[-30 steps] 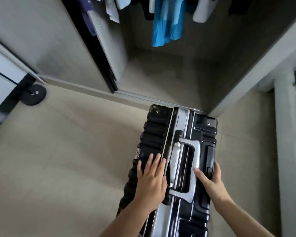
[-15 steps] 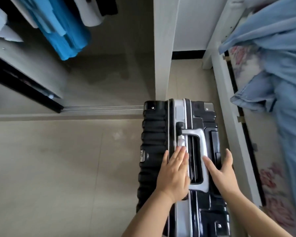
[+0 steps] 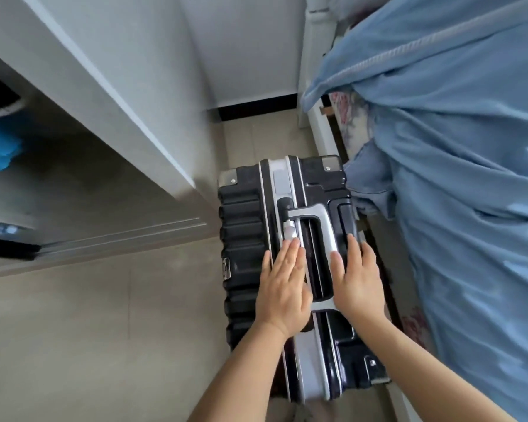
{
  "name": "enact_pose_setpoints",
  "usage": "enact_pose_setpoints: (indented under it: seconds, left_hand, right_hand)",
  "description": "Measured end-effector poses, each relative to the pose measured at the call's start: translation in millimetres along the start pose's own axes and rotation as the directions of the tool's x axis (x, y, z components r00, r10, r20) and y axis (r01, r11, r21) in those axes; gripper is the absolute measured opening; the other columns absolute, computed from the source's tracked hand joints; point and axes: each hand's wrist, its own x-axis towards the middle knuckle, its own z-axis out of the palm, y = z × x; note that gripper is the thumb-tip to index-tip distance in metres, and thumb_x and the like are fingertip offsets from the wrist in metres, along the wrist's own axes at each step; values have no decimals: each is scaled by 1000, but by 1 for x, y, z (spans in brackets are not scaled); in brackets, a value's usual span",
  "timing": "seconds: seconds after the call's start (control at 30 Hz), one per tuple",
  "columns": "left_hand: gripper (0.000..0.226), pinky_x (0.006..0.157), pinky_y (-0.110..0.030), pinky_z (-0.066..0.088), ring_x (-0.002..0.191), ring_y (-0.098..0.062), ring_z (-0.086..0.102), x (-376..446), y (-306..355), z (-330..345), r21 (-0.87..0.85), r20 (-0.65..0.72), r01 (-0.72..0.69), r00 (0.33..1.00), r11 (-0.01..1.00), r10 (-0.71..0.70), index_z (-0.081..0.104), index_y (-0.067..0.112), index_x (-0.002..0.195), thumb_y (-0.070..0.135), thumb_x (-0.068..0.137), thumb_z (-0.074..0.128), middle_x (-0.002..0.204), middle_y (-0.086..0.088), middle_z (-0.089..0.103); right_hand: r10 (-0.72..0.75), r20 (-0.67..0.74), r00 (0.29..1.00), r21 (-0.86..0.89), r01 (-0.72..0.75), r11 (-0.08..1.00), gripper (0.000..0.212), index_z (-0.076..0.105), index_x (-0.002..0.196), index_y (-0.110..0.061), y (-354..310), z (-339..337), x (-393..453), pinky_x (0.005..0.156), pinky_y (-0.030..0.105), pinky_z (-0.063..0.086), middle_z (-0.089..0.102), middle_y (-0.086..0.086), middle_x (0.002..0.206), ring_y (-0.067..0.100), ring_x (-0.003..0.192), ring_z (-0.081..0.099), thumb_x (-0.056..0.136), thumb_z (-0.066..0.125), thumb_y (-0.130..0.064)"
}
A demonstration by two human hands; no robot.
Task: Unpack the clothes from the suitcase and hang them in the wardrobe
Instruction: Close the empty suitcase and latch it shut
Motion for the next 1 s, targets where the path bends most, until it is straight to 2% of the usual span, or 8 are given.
enact_pose_setpoints:
  seconds: [0.2,0.27,0.5,0.57,0.67,0.73,0.83,1.0]
  left_hand:
    - [54,110,-44,22,128,-25,40,68,-18,-8,57,-57,-26,998,998,29,43,3,128,16,77,32,131,-16,54]
    - [55,99,-52,31,121,-28,52,93,-25,-13,100,-21,-16,1000,995,19,53,0,124,17,76,32,129,-16,56]
    - [54,97,-55,24,120,-34,52,180,-64,-33,116,100,-59,994,991,47,54,-4,123,15,78,32,131,-19,53]
    - [57,101,-53,19,127,-32,44,208,-75,-43,107,150,-58,988,993,42,50,-3,127,17,79,27,137,-18,47]
    - [75,111,-33,-13,138,-16,-10,247,-90,-53,16,186,-39,982,999,35,15,4,144,31,76,-1,150,-2,-4]
    - [79,107,-24,-23,132,-11,-27,277,-100,-58,21,222,-32,975,999,27,-2,8,145,35,71,-11,142,4,-23]
    - [58,107,-22,-22,138,-13,-24,324,-111,-66,101,259,-25,966,995,-2,-8,9,145,26,92,6,150,-1,-24]
    - [57,112,-24,-14,142,-13,-17,401,-123,-82,102,262,117,955,988,-141,-7,10,146,14,99,25,155,-4,-17]
  right_hand:
    - [-5,-18,1000,77,7,997,49,27,144,-18,-26,-7,53,105,35,31,26,13,149,26,136,28,97,33,-31]
    - [-23,-4,1000,74,23,997,51,26,144,-19,-36,-9,75,105,35,31,24,12,150,25,137,27,97,34,-34]
    - [0,30,1000,176,-5,984,56,25,144,-22,-82,-16,149,106,36,31,27,5,150,19,137,28,94,42,-39]
    - [10,23,1000,196,-14,980,56,25,144,-23,-97,-16,171,106,37,31,27,5,150,19,137,29,93,43,-40]
    - [27,22,999,194,-31,980,56,24,144,-24,-118,-15,206,104,38,33,26,4,150,19,135,31,94,41,-41]
    - [30,2,1000,212,-30,977,56,25,144,-23,-133,-15,232,102,37,34,27,5,149,20,132,35,94,41,-41]
    - [57,-35,998,236,-47,971,56,26,144,-21,-156,-17,270,101,35,35,27,6,149,21,132,35,93,42,-40]
    - [36,0,999,245,-35,969,59,24,144,-18,-194,-21,343,102,39,36,24,12,150,26,134,32,93,42,-41]
